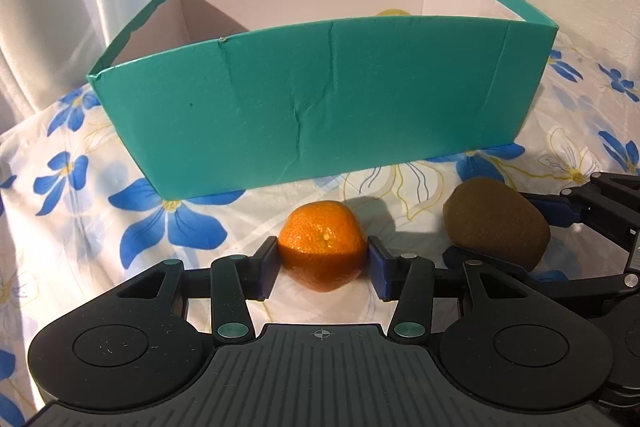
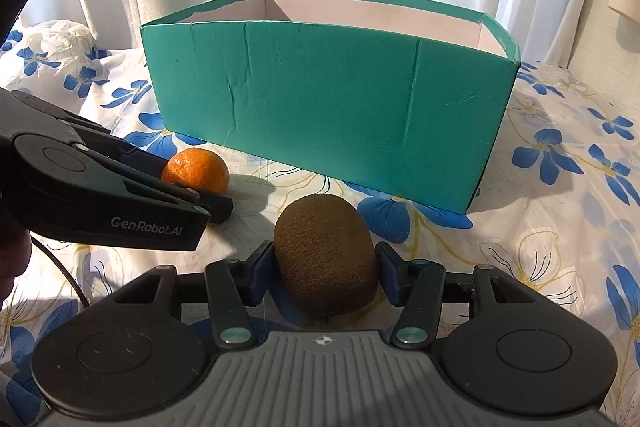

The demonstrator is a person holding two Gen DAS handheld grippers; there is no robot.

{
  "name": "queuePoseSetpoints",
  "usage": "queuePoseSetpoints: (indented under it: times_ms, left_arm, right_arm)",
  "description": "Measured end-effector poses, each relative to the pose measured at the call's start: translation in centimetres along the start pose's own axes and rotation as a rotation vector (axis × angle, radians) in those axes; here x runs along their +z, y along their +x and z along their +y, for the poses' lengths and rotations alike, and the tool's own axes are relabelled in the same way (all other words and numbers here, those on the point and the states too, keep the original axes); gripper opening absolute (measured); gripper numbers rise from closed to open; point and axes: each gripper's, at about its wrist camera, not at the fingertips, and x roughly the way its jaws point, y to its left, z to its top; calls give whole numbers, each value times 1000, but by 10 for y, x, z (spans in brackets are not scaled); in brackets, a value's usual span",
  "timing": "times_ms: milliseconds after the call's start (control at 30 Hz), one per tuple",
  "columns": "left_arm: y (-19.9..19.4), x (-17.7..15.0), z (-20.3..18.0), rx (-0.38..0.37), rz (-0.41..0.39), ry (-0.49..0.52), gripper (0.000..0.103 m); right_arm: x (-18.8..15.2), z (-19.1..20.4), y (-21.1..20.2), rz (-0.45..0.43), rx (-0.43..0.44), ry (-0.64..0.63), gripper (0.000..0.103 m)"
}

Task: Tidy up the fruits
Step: 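Grasp the mandarin with the left tool while the right tool grasps the brown kiwi, then carry the mandarin and kiwi over the box and lower them inside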

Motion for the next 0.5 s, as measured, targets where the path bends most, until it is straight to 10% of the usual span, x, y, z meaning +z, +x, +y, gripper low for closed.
queuePoseSetpoints:
  times_ms: [500]
  left_arm:
    - [-40, 6, -4, 62, -60, -52, 51]
  right_arm:
    - [3, -11, -23, -43, 19, 25, 50]
